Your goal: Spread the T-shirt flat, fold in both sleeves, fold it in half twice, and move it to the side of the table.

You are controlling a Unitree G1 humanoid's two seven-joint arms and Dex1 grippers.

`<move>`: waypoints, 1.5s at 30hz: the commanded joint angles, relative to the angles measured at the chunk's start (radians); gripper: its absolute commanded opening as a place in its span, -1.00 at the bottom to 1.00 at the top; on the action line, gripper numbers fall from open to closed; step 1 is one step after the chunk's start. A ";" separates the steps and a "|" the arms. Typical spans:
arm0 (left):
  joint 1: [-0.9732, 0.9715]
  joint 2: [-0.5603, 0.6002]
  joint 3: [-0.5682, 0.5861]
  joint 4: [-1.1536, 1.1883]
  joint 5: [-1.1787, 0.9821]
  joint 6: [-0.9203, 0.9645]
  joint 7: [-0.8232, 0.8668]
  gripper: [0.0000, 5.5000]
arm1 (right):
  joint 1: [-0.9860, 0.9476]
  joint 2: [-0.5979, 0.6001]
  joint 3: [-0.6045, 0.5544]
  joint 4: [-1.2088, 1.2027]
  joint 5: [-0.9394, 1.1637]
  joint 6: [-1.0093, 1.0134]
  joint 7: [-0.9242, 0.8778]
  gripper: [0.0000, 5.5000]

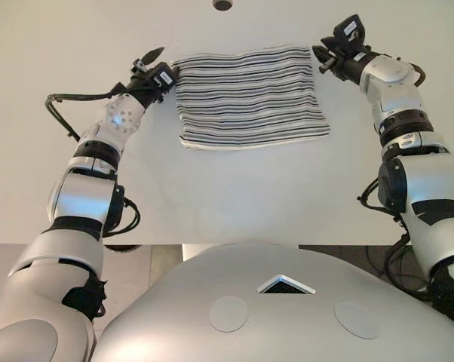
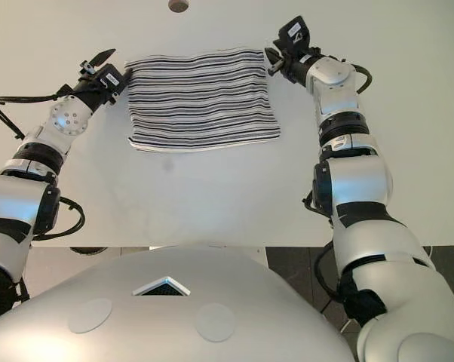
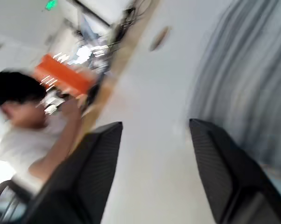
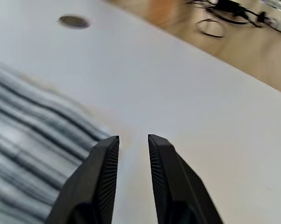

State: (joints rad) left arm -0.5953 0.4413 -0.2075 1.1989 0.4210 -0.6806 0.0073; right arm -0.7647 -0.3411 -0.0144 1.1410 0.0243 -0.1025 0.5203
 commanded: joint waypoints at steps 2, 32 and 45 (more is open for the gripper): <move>0.024 0.006 0.149 -0.173 -0.132 -0.161 0.170 0.01 | -0.004 0.025 -0.108 -0.102 0.116 -0.123 0.040 -0.58; 0.499 -0.068 -0.043 -1.209 0.041 0.106 -0.131 0.01 | 0.280 -0.554 0.583 -0.851 -0.439 -0.069 0.964 -0.58; 0.528 0.090 -0.071 -1.202 0.073 0.066 -0.282 0.01 | 0.488 -0.400 0.525 -1.315 -0.282 0.334 0.863 -0.58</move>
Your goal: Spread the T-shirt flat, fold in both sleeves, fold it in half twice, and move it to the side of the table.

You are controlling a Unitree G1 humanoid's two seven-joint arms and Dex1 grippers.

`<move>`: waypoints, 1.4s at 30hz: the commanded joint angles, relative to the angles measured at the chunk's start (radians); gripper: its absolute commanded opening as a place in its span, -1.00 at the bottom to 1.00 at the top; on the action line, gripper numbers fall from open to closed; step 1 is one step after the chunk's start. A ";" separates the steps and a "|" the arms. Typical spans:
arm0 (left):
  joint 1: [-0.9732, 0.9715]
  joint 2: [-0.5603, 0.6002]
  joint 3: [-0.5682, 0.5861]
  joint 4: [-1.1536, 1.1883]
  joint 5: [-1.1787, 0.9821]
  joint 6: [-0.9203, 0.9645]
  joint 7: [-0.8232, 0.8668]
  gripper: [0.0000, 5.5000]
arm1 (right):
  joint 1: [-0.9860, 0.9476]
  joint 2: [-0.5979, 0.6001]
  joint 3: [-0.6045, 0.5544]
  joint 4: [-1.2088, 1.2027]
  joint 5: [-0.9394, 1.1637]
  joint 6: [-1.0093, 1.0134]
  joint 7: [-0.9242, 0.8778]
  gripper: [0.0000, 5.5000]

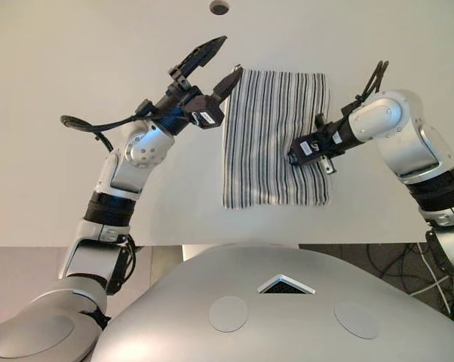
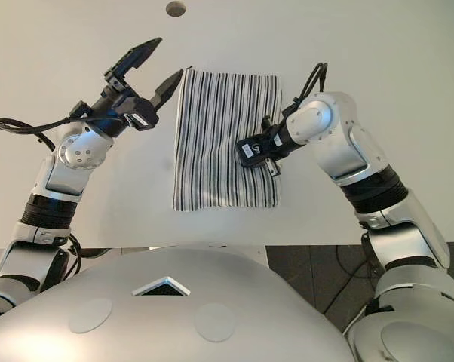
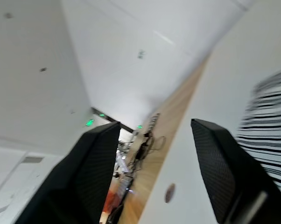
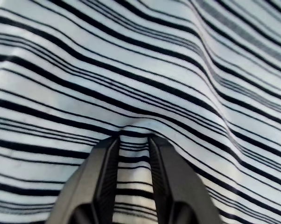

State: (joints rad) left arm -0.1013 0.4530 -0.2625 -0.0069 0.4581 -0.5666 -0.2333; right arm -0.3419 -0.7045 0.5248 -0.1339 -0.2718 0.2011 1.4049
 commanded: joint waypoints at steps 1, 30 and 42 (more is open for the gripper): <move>0.057 0.112 -0.015 0.008 0.039 -0.072 -0.053 0.01 | 0.086 -0.058 -0.035 -0.063 0.026 0.031 -0.028 -0.58; 0.304 0.322 -0.165 0.056 0.520 -0.421 0.059 0.01 | 1.081 -0.160 -0.753 -0.467 0.299 -0.344 -0.187 -0.58; 0.312 0.375 -0.221 0.049 0.468 -0.397 0.022 -0.55 | 1.028 -0.172 -0.639 -0.298 -0.026 -0.549 -0.400 -0.58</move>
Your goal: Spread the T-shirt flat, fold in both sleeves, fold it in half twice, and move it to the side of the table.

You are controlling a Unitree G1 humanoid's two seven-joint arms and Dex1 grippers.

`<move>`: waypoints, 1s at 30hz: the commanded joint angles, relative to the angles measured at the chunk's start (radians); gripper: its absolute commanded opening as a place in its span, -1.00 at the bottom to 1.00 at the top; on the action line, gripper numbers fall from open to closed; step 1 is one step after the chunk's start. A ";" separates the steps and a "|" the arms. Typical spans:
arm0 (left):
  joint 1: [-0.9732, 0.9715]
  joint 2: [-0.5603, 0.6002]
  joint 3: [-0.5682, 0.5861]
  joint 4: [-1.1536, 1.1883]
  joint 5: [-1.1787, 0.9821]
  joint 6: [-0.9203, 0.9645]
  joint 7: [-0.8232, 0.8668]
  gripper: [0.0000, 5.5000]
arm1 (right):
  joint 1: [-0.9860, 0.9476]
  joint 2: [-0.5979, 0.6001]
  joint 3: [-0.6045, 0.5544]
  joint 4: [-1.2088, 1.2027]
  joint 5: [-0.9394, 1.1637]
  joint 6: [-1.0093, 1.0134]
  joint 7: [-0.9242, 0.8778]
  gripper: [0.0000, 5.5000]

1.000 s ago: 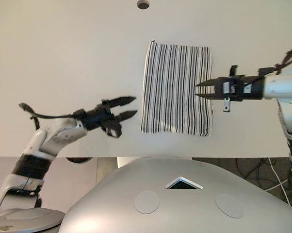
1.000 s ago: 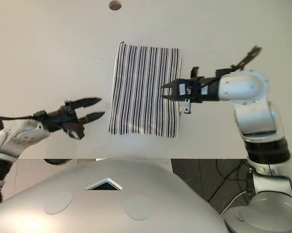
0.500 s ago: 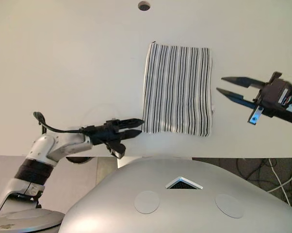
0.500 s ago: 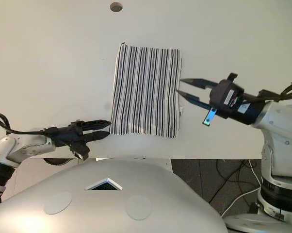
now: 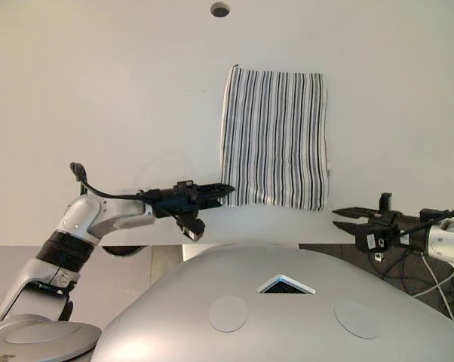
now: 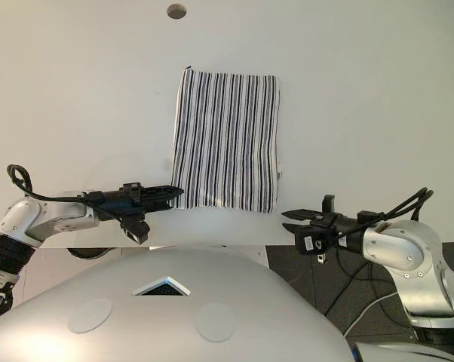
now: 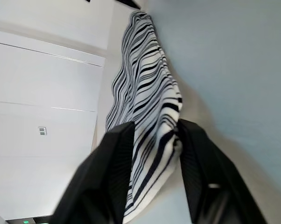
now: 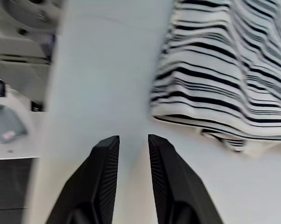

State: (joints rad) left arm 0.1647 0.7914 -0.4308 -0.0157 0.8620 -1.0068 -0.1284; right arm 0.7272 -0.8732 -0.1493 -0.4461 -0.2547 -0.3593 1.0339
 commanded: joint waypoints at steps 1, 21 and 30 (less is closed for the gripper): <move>0.046 0.037 -0.054 0.058 0.064 0.047 -0.084 -0.57 | -0.050 -0.005 0.046 0.015 -0.046 0.012 -0.037 -0.58; 0.016 0.052 -0.073 0.087 0.083 0.069 -0.081 -0.95 | -0.133 -0.029 0.111 -0.014 -0.100 0.111 -0.132 0.30; 0.010 0.054 -0.071 0.076 0.075 0.072 -0.085 -0.95 | -0.199 -0.033 0.203 -0.009 -0.146 0.117 -0.139 0.30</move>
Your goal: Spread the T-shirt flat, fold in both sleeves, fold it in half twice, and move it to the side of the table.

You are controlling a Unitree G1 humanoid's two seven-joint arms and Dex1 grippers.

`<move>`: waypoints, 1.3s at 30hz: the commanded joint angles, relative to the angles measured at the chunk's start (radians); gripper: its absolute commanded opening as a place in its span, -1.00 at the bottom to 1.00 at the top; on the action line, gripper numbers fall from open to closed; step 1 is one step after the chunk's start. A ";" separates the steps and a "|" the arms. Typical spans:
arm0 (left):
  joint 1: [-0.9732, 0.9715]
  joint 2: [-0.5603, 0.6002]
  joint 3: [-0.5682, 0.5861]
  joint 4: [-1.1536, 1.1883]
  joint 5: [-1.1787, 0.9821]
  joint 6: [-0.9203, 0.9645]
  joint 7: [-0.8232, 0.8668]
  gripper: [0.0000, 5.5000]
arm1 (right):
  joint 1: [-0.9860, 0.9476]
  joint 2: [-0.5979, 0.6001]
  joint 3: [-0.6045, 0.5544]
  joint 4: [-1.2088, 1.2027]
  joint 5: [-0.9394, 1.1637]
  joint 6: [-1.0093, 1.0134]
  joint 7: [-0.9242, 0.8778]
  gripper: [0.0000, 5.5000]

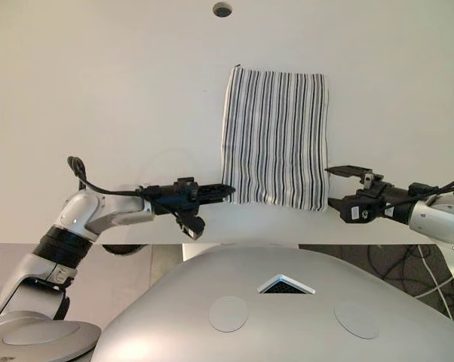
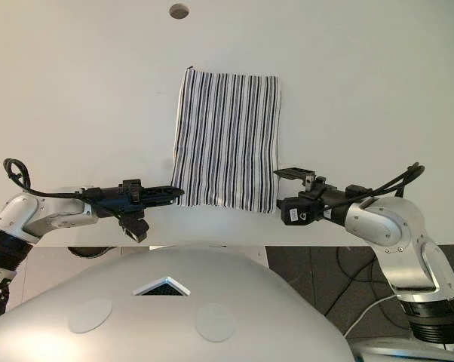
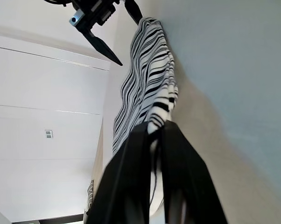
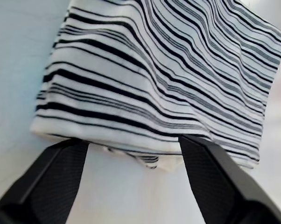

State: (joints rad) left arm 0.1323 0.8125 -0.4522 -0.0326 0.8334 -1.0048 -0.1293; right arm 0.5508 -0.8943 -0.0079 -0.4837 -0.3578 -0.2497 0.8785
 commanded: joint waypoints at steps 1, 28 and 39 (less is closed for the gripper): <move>0.041 0.031 -0.051 0.092 0.102 0.069 -0.086 -0.95 | -0.037 -0.013 0.084 0.032 -0.049 0.006 0.025 0.30; 0.127 0.108 -0.021 -0.154 -0.358 0.135 -0.296 -0.98 | -0.180 -0.085 0.248 0.184 0.089 0.023 0.073 -0.98; 0.330 0.273 0.133 -0.448 -0.836 0.274 -0.414 -0.98 | 0.248 -0.194 -0.150 -0.144 0.540 -0.030 0.214 -0.98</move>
State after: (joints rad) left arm 0.4157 1.0416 -0.3473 -0.4286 0.0569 -0.7559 -0.5161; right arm 0.7673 -1.0895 -0.0944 -0.5910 0.1378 -0.2708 1.0769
